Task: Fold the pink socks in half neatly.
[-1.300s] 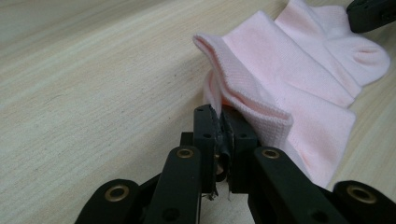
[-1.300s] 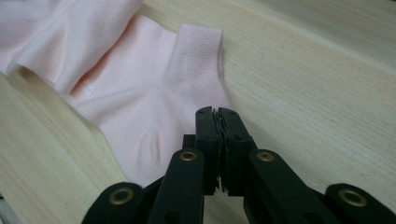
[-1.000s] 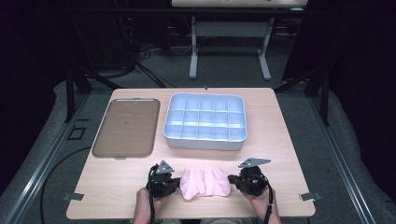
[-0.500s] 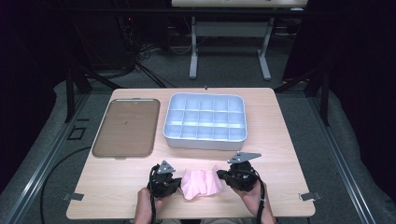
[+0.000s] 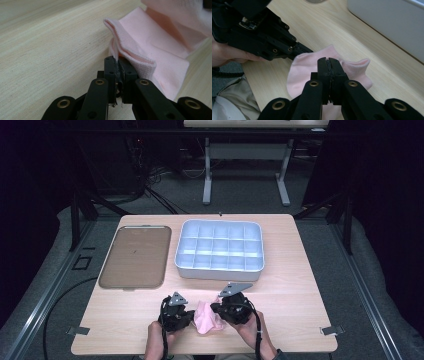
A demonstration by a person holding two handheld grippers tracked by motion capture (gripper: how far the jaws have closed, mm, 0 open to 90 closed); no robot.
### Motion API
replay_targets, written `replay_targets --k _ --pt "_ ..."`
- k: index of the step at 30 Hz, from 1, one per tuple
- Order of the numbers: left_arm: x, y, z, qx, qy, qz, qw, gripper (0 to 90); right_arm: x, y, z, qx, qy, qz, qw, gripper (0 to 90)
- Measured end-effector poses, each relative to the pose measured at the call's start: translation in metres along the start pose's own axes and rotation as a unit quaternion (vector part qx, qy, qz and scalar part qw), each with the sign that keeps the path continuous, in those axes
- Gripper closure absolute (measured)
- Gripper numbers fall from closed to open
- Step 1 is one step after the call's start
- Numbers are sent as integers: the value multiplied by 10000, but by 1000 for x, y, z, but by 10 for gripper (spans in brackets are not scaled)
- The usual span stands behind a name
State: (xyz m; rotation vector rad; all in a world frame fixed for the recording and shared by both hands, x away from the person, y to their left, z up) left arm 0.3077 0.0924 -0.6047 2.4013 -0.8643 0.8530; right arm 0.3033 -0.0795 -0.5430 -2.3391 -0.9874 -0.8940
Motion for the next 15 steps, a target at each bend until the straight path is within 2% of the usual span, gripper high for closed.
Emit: replay_targets --k 1,2,5,6,9,13,14,15 --pt "0 0 0 0 0 0 10000 861 0 0 0 0 0 0 10000 890" --pt "0 0 0 5 -2 2 10000 861 2 -6 4 75 23 -133 9999 890" --pt "0 0 0 3 4 -3 10000 861 3 -12 8 151 12 -249 9996 890" --pt "0 0 0 5 6 3 10000 862 2 -17 12 207 -6 -340 9992 889" --pt "0 0 0 11 15 -5 10000 861 -3 -21 20 263 -83 -462 9986 887" --pt "0 0 0 5 8 11 10000 861 -13 -21 34 382 -314 -413 9979 874" --pt "0 0 0 2 -4 27 10000 861 -16 -21 37 438 -368 -415 9975 826" --pt "0 0 0 2 -4 27 10000 861 -16 -21 37 438 -368 -415 9975 826"
Point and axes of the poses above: each handheld gripper's, and its own axes: z roughly forward along the jaws, x roughly out of its top, y roughly to its right, the point moved 4 cm from there along z, roughly forward along the jaws, and after that the axes turned 1 degree about z, right-handed, at the moved point
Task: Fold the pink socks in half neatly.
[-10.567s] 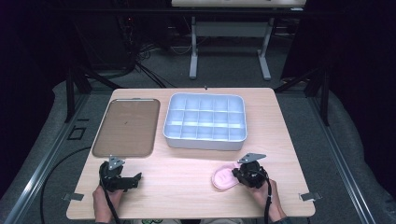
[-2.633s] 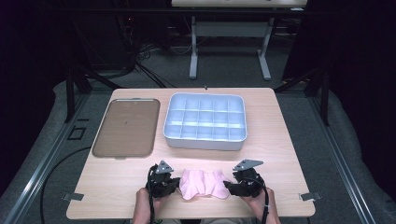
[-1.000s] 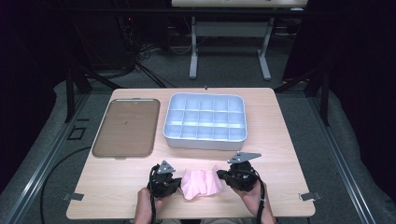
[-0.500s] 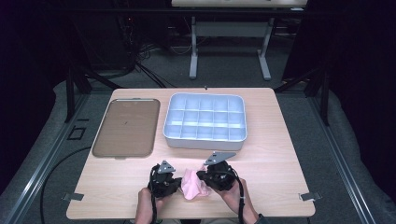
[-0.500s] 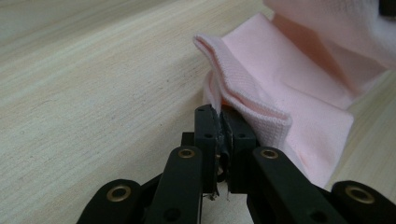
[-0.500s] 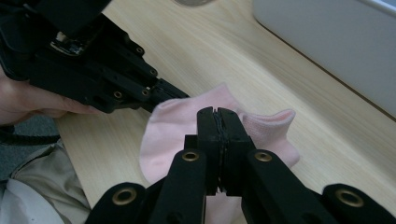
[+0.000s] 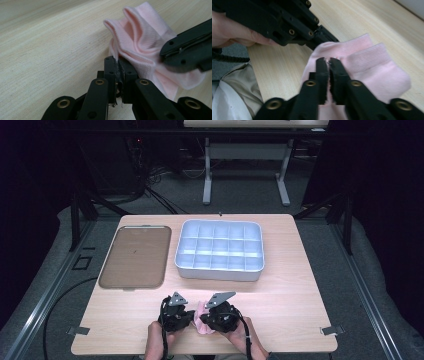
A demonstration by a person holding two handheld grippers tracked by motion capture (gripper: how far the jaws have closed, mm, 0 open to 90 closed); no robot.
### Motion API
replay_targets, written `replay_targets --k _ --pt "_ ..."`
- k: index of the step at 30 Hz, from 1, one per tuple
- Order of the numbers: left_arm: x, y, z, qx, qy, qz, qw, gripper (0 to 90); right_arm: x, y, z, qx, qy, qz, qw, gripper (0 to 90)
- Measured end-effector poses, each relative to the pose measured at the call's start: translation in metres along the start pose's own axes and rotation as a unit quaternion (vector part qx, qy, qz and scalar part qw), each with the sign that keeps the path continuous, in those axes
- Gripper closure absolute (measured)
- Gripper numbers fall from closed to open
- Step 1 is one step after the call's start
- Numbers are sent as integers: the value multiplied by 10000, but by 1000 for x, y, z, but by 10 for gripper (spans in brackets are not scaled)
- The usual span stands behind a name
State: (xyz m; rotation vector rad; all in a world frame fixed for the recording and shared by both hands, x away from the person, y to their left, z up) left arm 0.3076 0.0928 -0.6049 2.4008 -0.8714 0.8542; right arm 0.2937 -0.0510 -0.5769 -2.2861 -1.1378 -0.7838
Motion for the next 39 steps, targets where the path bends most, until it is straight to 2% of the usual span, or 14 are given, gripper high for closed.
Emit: replay_targets --k 1,2,3,8,9,13,16,17,18,20,26,27,32,39 --pt "0 0 0 0 4 -2 10000 861 -2 0 -1 72 38 -3 10000 755" --pt "0 0 0 0 4 -2 10000 861 -2 0 -1 72 38 -3 10000 755" --pt "0 0 0 -2 -2 11 10000 861 -2 2 -9 53 202 7 9998 687" --pt "0 0 0 -4 3 14 10000 861 -6 17 -30 -205 537 238 9981 642" --pt "0 0 1 -7 4 18 10000 860 -12 29 -35 -489 441 417 9970 629" --pt "1 1 1 -30 -15 8 10000 861 -13 33 -30 -553 314 305 9975 618" --pt "1 1 1 -14 -32 54 10000 861 -10 31 -22 -561 138 183 9982 615" --pt "1 1 1 -15 -37 65 10000 860 -8 29 -11 -580 -83 67 9983 616" --pt "1 1 1 -15 -37 65 10000 861 -8 29 -11 -580 -83 67 9983 616" --pt "1 0 1 -25 -42 68 10000 860 -9 27 0 -575 -253 -11 9980 636" --pt "1 0 1 -48 -47 57 10000 860 -12 26 9 -477 -367 -42 9982 724" --pt "1 0 1 -49 -48 61 10000 860 -12 26 9 -477 -367 -42 9982 724" --pt "1 1 1 -51 -56 70 9999 860 -12 26 11 -304 -326 52 9990 870" --pt "1 1 1 -50 -42 51 10000 861 -12 26 6 -330 -155 168 9992 894"
Point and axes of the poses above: each handheld gripper's, and its own axes: z roughly forward along the jaws, x roughly out of its top, y roughly to its right, the point moved 4 cm from there along z, roughly forward along the jaws, and after that the axes turned 1 degree about z, right-handed, at the moved point
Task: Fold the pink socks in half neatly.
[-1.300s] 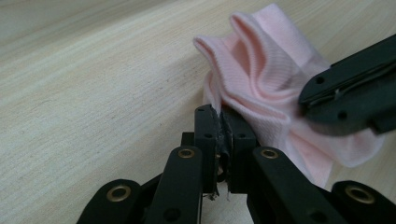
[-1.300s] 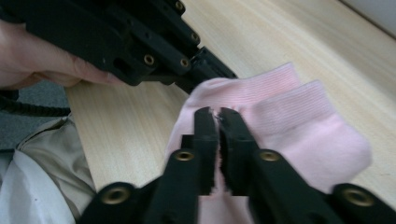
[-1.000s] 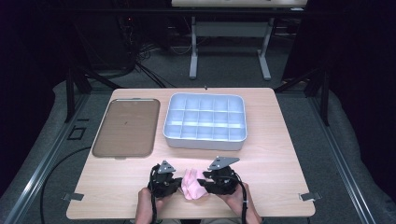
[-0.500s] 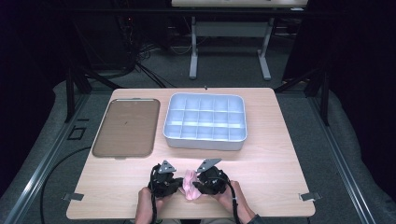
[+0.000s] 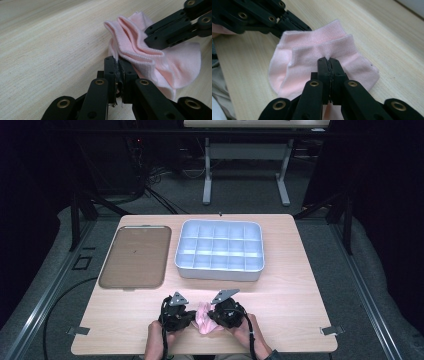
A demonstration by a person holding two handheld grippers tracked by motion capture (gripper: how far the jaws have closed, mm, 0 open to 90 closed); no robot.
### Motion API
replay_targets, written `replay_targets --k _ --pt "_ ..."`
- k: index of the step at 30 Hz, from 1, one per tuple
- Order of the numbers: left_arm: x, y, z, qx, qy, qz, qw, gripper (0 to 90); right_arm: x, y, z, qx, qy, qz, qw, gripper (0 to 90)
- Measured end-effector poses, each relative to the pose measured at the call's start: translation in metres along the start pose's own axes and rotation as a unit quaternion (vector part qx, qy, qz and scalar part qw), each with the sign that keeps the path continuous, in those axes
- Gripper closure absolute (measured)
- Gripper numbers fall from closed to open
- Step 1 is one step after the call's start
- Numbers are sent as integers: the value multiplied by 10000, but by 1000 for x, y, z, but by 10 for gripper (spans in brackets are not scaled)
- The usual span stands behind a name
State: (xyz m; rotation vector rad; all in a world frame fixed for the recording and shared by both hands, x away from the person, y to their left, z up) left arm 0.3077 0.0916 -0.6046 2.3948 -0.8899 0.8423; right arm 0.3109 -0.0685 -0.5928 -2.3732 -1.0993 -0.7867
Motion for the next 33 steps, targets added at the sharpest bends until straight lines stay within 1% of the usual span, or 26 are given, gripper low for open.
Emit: replay_targets --k 1,2,3,5,8,9,10,14,15,18,21,22,23,24,25,26,27,28,29,30,31,32,33 --pt "0 0 0 1 1 -1 10000 860 1 0 -5 17 85 28 10000 893" --pt "0 0 0 1 1 -1 10000 861 1 0 -5 17 85 28 10000 893" --pt "0 0 0 7 -1 4 10000 861 3 -1 -11 61 236 46 9997 893" --pt "0 0 0 8 0 7 10000 861 4 -1 -14 42 237 30 9997 893" --pt "1 0 1 20 3 29 10000 861 8 -5 -18 131 341 -6 9993 891" --pt "1 0 1 20 3 29 10000 861 8 -5 -18 131 341 -6 9993 891" --pt "1 0 1 14 -1 28 10000 861 9 -7 -16 189 308 -52 9993 890" --pt "1 0 1 20 -5 30 10000 861 10 -10 -6 220 227 -92 9995 886" --pt "1 0 1 17 -3 29 10000 861 9 -10 -5 222 163 -93 9996 884" --pt "0 0 1 15 7 -1 10000 861 7 -10 3 233 81 -147 9996 875" --pt "0 0 1 8 15 -21 10000 860 5 -10 6 284 66 -129 9995 809" --pt "0 0 1 4 12 -10 10000 860 5 -9 5 330 72 -159 9993 750" --pt "0 0 1 4 12 -10 10000 860 5 -9 5 330 72 -159 9993 750" --pt "0 0 1 10 14 -19 10000 860 5 -8 -1 392 213 -132 9989 673" --pt "0 0 0 21 14 -5 10000 860 4 -7 -6 399 291 -111 9987 649" --pt "0 0 1 17 30 -27 10000 859 4 -5 -10 366 348 -93 9987 622" --pt "0 0 1 16 32 -30 10000 859 2 -2 -16 361 457 -19 9983 604" --pt "0 0 0 18 28 -28 10000 859 0 0 -22 351 522 48 9980 602" --pt "0 0 0 18 28 -28 10000 859 0 0 -22 351 522 48 9980 602" --pt "0 0 0 21 13 -12 10000 859 -5 8 -28 166 549 224 9981 584" --pt "0 0 0 21 13 -12 10000 858 -5 8 -28 166 549 224 9981 584" --pt "1 0 1 40 13 -9 10000 858 -12 16 -29 -57 426 387 9983 576" --pt "1 0 1 27 15 -15 10000 858 -14 17 -28 -78 356 443 9984 568"
Point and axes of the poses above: each handheld gripper's, and its own axes: z roughly forward along the jaws, x roughly out of its top, y roughly to its right, the point moved 4 cm from there along z, roughly forward along the jaws, and after that the axes turned 1 degree about z, right-handed, at the moved point
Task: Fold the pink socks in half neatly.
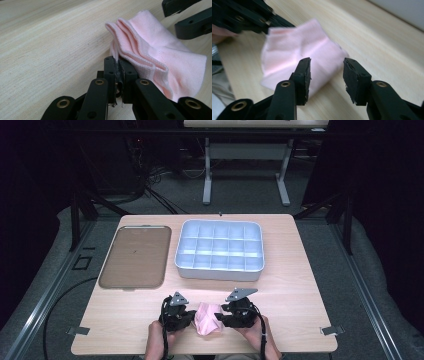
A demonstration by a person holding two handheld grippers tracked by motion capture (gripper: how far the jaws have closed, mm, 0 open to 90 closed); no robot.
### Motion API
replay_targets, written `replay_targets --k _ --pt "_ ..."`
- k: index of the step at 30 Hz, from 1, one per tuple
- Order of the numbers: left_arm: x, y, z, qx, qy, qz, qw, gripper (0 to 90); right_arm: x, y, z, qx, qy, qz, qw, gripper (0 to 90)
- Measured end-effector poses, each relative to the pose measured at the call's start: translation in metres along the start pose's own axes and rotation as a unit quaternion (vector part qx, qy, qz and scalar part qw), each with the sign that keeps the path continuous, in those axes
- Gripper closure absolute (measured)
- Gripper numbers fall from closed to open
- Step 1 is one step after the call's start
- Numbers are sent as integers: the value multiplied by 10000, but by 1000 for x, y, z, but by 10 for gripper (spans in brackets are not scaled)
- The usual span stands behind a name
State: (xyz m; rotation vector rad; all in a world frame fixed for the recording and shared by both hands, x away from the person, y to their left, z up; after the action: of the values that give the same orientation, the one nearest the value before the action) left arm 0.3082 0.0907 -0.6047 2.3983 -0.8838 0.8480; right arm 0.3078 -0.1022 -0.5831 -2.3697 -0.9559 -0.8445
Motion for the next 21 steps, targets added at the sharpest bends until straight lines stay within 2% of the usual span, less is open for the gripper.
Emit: replay_targets --k 4,7,11,14,15,18,19,20,21 --pt "0 0 0 14 -8 18 10000 856 -9 1 11 -149 -302 46 9994 538" --pt "1 -2 -2 11 -18 39 10000 813 -10 0 16 -221 -344 -9 9992 517" --pt "5 -7 -15 1 168 -71 9998 763 -9 -1 16 -249 -339 -28 9991 505" --pt "14 -7 -35 63 468 -14 9989 756 -9 -1 17 -259 -347 -22 9991 499" --pt "14 -7 -35 63 468 -14 9989 755 -9 -1 17 -272 -343 -23 9990 498" --pt "20 2 -40 -27 560 149 9983 756 -9 -1 17 -269 -356 -24 9990 495" --pt "23 11 -38 -142 511 320 9981 756 -8 -1 17 -269 -372 -17 9989 494" --pt "23 11 -38 -142 511 320 9981 757 -8 -1 17 -269 -372 -17 9989 494" --pt "25 18 -34 -192 430 473 9978 757 -8 -1 17 -282 -369 -4 9989 492"
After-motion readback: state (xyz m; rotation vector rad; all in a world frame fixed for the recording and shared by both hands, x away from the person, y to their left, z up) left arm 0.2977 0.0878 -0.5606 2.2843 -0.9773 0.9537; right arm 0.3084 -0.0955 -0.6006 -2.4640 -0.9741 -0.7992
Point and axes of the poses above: each handheld gripper's, and its own axes: z roughly forward along the jaws, x roughly out of its top, y roughly to its right, the point moved 4 cm from there along z, roughly forward along the jaws, and after that the axes turned 1 degree about z, right-handed, at the moved point
